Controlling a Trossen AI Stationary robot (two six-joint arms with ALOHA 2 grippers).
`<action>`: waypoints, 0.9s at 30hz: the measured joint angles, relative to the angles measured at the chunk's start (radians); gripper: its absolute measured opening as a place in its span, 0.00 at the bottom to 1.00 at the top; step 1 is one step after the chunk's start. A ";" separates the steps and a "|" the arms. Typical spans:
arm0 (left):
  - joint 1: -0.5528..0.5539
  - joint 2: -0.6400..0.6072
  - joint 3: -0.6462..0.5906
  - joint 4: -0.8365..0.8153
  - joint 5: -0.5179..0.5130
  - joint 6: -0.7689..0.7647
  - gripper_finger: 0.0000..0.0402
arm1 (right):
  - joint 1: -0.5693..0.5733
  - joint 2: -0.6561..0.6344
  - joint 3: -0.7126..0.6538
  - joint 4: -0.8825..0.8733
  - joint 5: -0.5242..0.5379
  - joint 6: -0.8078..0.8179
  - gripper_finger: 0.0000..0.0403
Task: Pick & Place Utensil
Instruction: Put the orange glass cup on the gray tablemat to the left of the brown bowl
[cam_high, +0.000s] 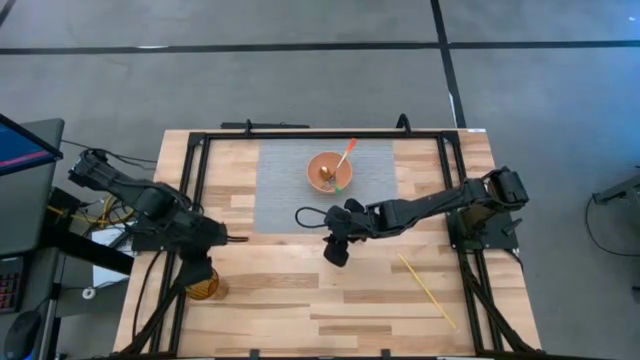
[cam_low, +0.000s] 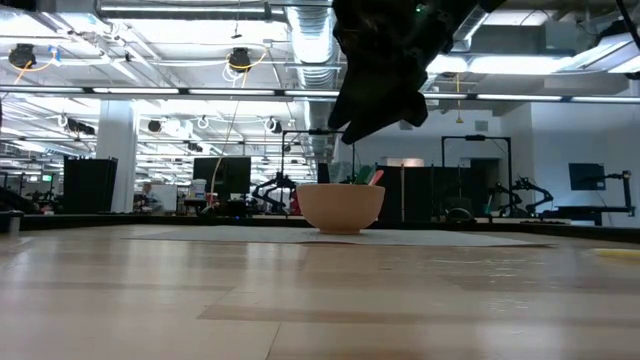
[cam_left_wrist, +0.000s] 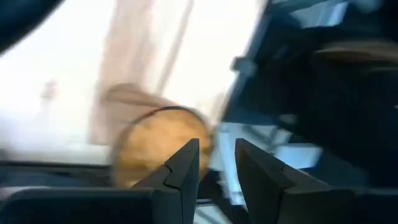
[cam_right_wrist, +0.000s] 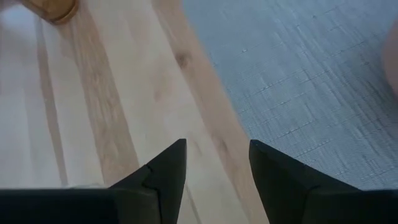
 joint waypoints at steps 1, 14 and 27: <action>0.003 0.003 0.000 -0.029 -0.019 0.028 0.26 | -0.005 0.000 0.000 0.000 0.000 0.000 0.42; 0.008 0.007 -0.082 -0.125 -0.163 0.132 0.26 | -0.035 0.000 0.000 -0.001 0.000 0.000 0.42; 0.006 0.007 -0.131 -0.117 -0.096 0.087 0.26 | -0.035 0.000 0.000 -0.002 0.000 0.000 0.42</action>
